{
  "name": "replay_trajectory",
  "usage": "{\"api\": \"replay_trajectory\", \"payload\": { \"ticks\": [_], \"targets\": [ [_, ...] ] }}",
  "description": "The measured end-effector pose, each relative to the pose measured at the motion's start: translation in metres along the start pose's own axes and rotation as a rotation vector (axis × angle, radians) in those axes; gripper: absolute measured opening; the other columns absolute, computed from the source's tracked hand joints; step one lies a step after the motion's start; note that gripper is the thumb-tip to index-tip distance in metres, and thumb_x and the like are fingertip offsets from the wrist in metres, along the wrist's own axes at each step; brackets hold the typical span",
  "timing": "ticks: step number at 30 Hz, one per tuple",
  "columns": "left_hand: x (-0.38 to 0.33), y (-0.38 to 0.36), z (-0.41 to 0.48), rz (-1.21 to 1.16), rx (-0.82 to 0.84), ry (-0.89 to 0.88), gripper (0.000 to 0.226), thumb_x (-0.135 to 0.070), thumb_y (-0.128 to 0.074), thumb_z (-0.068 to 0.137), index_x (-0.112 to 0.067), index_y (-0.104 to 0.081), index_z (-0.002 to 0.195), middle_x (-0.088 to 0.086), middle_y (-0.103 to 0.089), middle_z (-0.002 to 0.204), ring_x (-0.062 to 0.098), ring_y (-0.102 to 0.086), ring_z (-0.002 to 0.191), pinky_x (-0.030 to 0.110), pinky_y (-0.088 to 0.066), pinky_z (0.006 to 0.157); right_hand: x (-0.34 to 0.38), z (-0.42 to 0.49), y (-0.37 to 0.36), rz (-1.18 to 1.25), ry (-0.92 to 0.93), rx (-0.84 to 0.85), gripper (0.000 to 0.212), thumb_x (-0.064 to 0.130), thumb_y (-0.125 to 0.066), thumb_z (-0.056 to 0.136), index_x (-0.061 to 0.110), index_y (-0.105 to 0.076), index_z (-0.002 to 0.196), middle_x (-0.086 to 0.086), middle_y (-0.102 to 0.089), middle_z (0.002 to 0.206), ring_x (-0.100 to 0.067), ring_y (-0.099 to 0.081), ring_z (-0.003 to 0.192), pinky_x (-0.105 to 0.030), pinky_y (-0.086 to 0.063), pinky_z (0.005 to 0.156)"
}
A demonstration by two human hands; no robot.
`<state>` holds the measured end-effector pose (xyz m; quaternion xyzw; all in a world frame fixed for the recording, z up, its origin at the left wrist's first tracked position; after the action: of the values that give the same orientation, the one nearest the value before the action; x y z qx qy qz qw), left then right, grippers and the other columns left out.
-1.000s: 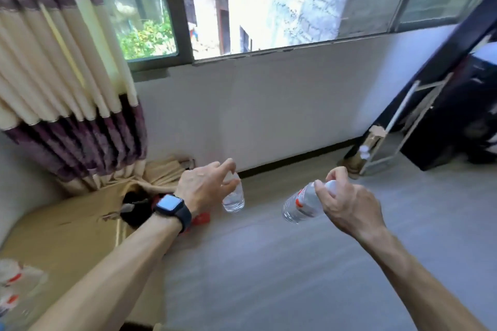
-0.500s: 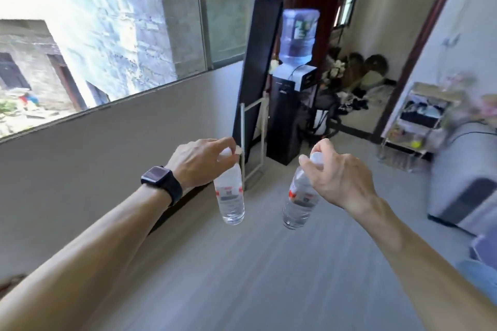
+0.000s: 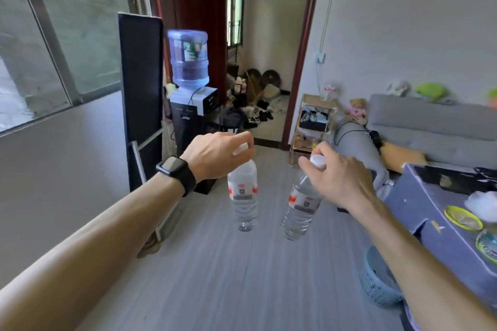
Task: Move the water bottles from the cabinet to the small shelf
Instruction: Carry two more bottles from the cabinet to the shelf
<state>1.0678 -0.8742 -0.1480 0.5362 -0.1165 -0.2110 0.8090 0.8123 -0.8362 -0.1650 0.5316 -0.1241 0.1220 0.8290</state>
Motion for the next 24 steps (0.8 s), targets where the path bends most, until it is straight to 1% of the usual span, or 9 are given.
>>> {"api": "replay_trajectory", "payload": {
  "ticks": [3, 5, 7, 9, 12, 15, 20, 22, 24],
  "targets": [
    [0.007, -0.019, 0.064, -0.008, 0.003, -0.073, 0.027, -0.058, -0.034, 0.098, -0.035, -0.048, 0.102, -0.007, -0.064, 0.093, 0.022, -0.057, 0.072, 0.03, -0.042, 0.054, -0.026, 0.036, -0.007, 0.039, -0.112, -0.021, 0.034, 0.062, -0.05, 0.086, 0.029, -0.045, 0.085, -0.005, -0.07, 0.088, -0.036, -0.061, 0.087, -0.039, -0.05, 0.074],
    [0.008, -0.035, 0.105, -0.024, 0.016, -0.106, 0.027, -0.057, -0.034, 0.098, -0.035, -0.048, 0.103, -0.007, -0.063, 0.095, 0.023, -0.058, 0.073, 0.032, -0.046, 0.057, -0.045, 0.059, -0.012, 0.055, -0.173, -0.05, 0.033, 0.061, -0.05, 0.087, 0.029, -0.047, 0.087, -0.005, -0.069, 0.088, -0.033, -0.058, 0.084, -0.037, -0.048, 0.071],
    [0.006, -0.055, 0.144, -0.035, 0.042, -0.143, 0.028, -0.057, -0.034, 0.097, -0.034, -0.048, 0.103, -0.007, -0.063, 0.096, 0.022, -0.059, 0.075, 0.033, -0.05, 0.059, -0.066, 0.082, -0.017, 0.055, -0.229, -0.084, 0.032, 0.061, -0.051, 0.087, 0.029, -0.049, 0.09, -0.004, -0.069, 0.089, -0.032, -0.059, 0.086, -0.035, -0.045, 0.069],
    [0.003, -0.077, 0.181, -0.042, 0.076, -0.181, 0.03, -0.058, -0.034, 0.096, -0.033, -0.048, 0.105, -0.006, -0.063, 0.097, 0.021, -0.06, 0.076, 0.036, -0.053, 0.062, -0.088, 0.106, -0.023, 0.061, -0.267, -0.112, 0.032, 0.06, -0.051, 0.086, 0.029, -0.049, 0.09, -0.004, -0.07, 0.088, -0.034, -0.061, 0.089, -0.037, -0.047, 0.071],
    [0.001, -0.112, 0.24, -0.048, 0.109, -0.192, 0.032, -0.06, -0.032, 0.095, -0.034, -0.048, 0.104, -0.007, -0.064, 0.097, 0.022, -0.06, 0.076, 0.035, -0.051, 0.062, -0.124, 0.148, -0.032, 0.084, -0.301, -0.188, 0.032, 0.06, -0.053, 0.082, 0.029, -0.048, 0.088, -0.005, -0.069, 0.085, -0.035, -0.061, 0.088, -0.04, -0.05, 0.073],
    [-0.002, -0.147, 0.3, -0.013, 0.139, -0.182, 0.031, -0.06, -0.032, 0.095, -0.034, -0.047, 0.104, -0.007, -0.065, 0.096, 0.022, -0.057, 0.075, 0.032, -0.045, 0.062, -0.164, 0.197, -0.044, 0.093, -0.308, -0.237, 0.03, 0.056, -0.057, 0.083, 0.027, -0.049, 0.088, -0.006, -0.069, 0.082, -0.037, -0.06, 0.086, -0.039, -0.048, 0.069],
    [-0.019, -0.195, 0.409, 0.124, 0.21, -0.228, 0.034, -0.06, -0.031, 0.096, -0.031, -0.047, 0.108, -0.002, -0.067, 0.094, 0.023, -0.063, 0.077, 0.036, -0.053, 0.066, -0.228, 0.288, -0.06, 0.088, -0.266, -0.225, 0.029, 0.05, -0.061, 0.085, 0.022, -0.053, 0.091, -0.005, -0.07, 0.081, -0.036, -0.058, 0.081, -0.038, -0.047, 0.065],
    [-0.025, -0.211, 0.45, 0.115, 0.213, -0.233, 0.034, -0.061, -0.031, 0.096, -0.031, -0.045, 0.106, -0.002, -0.067, 0.094, 0.024, -0.063, 0.078, 0.038, -0.054, 0.067, -0.252, 0.326, -0.064, 0.075, -0.257, -0.207, 0.028, 0.048, -0.062, 0.086, 0.022, -0.053, 0.093, -0.004, -0.07, 0.083, -0.035, -0.058, 0.082, -0.036, -0.043, 0.065],
    [-0.027, -0.223, 0.492, 0.115, 0.194, -0.232, 0.033, -0.062, -0.03, 0.096, -0.033, -0.043, 0.104, -0.003, -0.067, 0.094, 0.024, -0.063, 0.077, 0.037, -0.054, 0.066, -0.275, 0.365, -0.068, 0.062, -0.242, -0.199, 0.027, 0.048, -0.06, 0.087, 0.024, -0.051, 0.094, -0.004, -0.071, 0.084, -0.036, -0.059, 0.082, -0.037, -0.044, 0.065]
  ]
}}
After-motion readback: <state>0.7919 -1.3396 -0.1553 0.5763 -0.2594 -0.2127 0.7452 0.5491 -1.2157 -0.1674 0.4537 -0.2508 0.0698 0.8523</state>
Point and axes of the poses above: each hand's wrist, its own z-axis towards the middle knuckle, its own y-axis out of the back of the hand, x = y × z, the point moved 1 cm from there along z, towards the middle knuckle
